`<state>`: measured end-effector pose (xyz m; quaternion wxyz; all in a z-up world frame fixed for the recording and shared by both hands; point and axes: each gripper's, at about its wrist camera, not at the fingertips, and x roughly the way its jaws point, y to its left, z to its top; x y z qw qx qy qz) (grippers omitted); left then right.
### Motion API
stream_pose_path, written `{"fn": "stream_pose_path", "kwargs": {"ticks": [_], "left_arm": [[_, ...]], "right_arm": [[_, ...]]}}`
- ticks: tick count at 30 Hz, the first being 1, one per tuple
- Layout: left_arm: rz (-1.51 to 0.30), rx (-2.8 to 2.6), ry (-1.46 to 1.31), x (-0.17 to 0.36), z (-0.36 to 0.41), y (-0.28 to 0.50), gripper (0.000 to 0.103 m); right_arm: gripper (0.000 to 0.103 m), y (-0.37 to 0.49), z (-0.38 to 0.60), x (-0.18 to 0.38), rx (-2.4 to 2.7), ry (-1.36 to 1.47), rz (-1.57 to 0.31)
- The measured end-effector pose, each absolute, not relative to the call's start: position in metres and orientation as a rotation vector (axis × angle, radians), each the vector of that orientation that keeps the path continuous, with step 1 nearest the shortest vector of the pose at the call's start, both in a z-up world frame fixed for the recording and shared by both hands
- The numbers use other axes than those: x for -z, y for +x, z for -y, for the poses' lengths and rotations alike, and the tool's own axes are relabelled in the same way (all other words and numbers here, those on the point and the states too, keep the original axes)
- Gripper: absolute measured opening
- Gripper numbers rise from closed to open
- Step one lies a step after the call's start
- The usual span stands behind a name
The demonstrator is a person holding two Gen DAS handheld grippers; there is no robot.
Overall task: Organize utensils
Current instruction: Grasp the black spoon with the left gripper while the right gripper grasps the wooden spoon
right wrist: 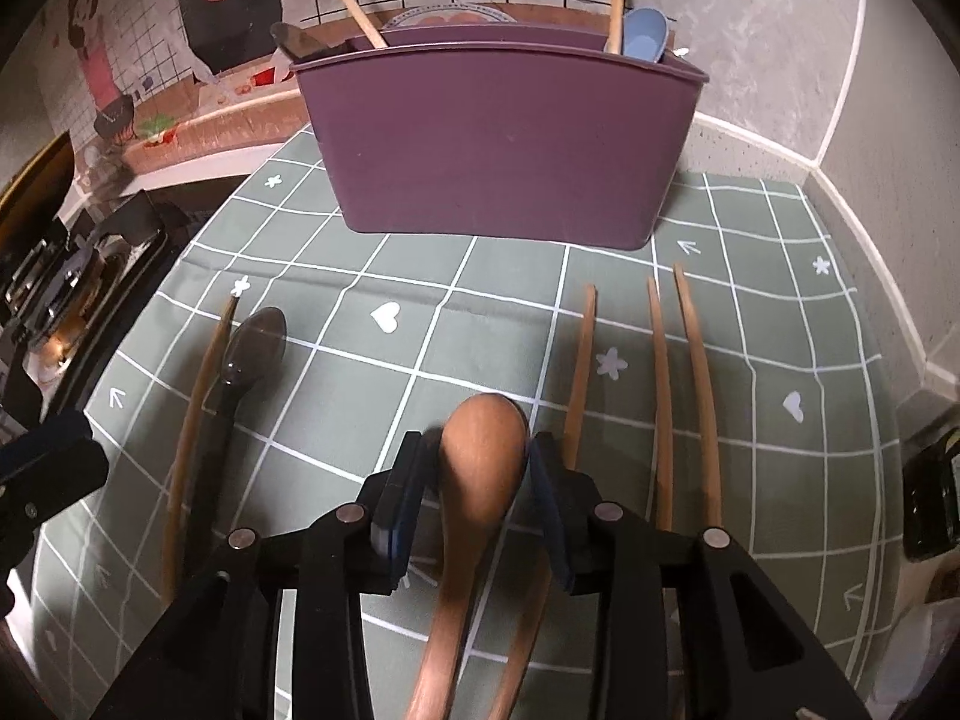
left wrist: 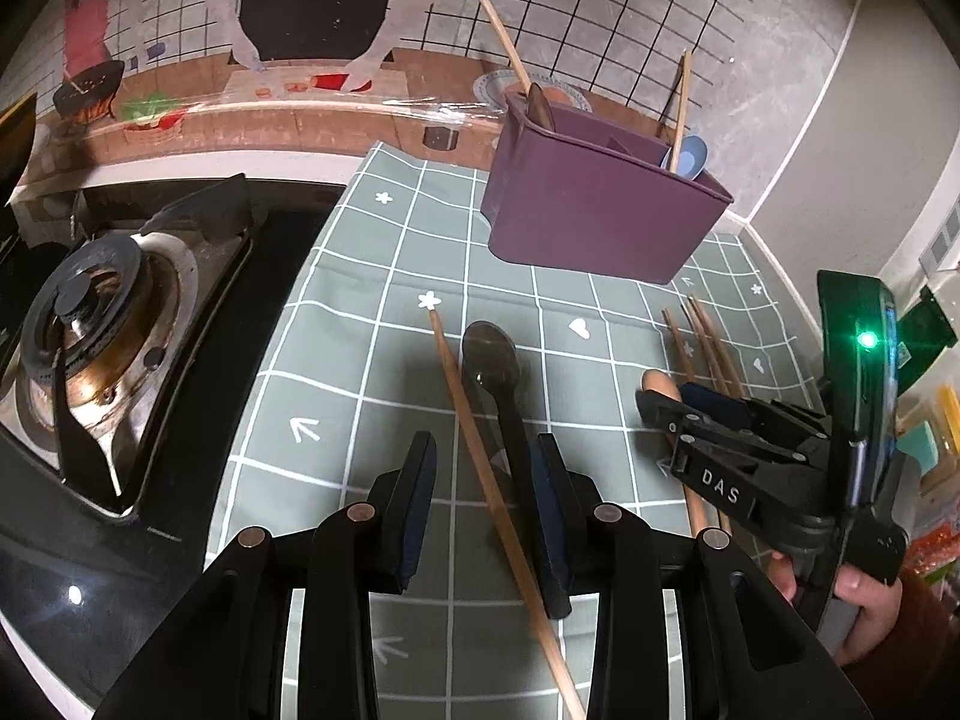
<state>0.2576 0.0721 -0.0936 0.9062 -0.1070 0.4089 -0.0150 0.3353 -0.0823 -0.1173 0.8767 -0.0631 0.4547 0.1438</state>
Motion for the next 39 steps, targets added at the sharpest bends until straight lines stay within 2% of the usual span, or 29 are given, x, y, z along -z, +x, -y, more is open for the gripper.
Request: {"fn": "stream_pose_path", "kwargs": {"ticks": [2, 20, 39], "left_arm": [[-0.845, 0.032, -0.213, 0.096, -0.067, 0.264, 0.034], [-0.886, -0.006, -0.178, 0.119, -0.049, 0.328, 0.034], [-0.916, -0.058, -0.071, 0.127, -0.035, 0.354, 0.034]], "right_arm": [[0.028, 0.335, 0.082, 0.117, -0.294, -0.140, -0.944], [0.028, 0.301, 0.152, 0.059, -0.280, 0.008, -0.800], [0.028, 0.295, 0.164, 0.052, -0.255, 0.027, -0.771]]}}
